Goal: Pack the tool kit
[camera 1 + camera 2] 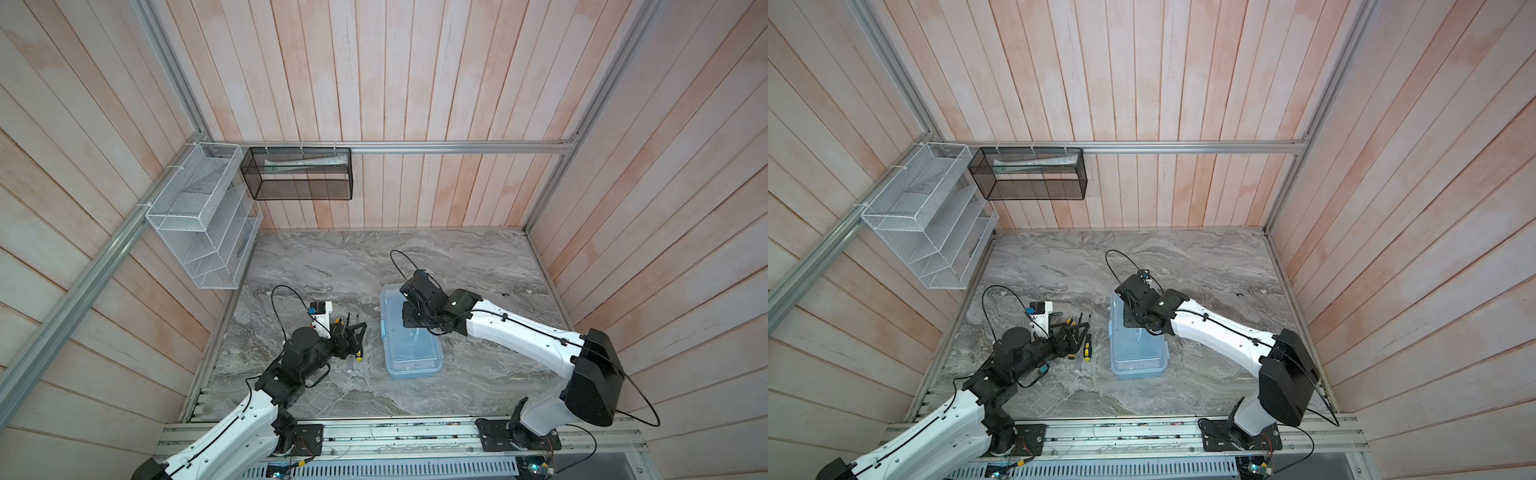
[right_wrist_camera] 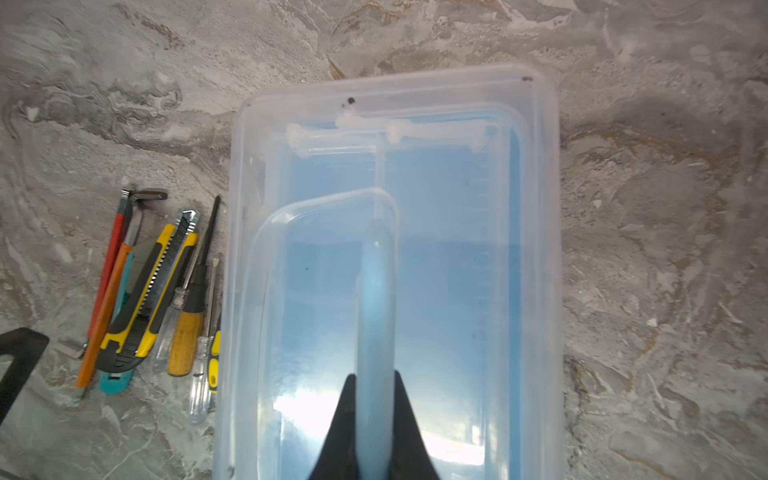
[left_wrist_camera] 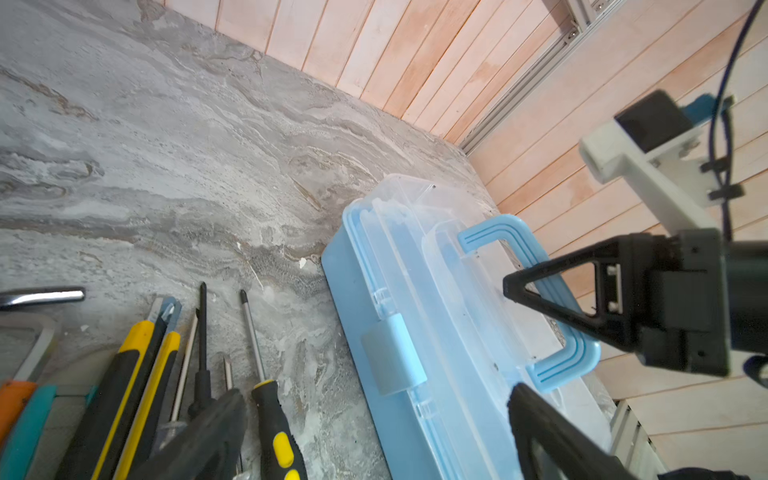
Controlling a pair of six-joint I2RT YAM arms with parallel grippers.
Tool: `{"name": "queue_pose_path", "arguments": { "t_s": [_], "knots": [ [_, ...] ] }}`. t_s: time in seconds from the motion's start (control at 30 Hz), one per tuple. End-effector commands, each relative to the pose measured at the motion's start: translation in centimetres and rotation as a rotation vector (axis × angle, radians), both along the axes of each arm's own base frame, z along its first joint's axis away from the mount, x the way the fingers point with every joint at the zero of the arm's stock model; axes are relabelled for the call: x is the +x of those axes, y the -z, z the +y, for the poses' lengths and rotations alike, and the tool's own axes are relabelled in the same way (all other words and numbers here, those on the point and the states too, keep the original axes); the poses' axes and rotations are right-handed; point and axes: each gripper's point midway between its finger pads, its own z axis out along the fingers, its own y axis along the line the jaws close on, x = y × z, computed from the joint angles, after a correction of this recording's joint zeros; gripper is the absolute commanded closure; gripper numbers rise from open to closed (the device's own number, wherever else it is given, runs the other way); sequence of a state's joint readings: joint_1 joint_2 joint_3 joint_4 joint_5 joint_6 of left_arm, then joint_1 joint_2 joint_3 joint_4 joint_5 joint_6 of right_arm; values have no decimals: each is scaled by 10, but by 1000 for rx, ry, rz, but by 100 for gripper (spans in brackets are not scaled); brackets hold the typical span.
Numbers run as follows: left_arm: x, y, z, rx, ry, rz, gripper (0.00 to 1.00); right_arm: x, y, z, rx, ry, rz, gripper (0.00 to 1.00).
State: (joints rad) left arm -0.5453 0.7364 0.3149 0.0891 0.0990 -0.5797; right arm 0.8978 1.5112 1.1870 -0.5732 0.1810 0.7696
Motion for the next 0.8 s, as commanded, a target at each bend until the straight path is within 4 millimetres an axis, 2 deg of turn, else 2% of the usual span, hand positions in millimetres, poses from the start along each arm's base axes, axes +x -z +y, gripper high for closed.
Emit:
{"name": "queue_pose_path", "arguments": {
  "t_s": [0.0, 0.17, 0.27, 0.43, 0.77],
  "knots": [
    [6, -10, 7, 53, -11, 19, 0, 10, -31, 31, 241, -62, -67, 100],
    [10, -15, 16, 82, -15, 109, 0, 13, -49, 37, 436, -109, -51, 100],
    [9, -24, 12, 94, 11, 140, 0, 12, -56, 27, 556, -110, -51, 100],
    [5, -32, -5, 17, 89, 164, 0, 12, -32, -16, 667, -68, 7, 100],
    [10, -52, -50, 8, 179, 145, 0, 15, 13, -105, 474, 81, 15, 100]
  ]
}}
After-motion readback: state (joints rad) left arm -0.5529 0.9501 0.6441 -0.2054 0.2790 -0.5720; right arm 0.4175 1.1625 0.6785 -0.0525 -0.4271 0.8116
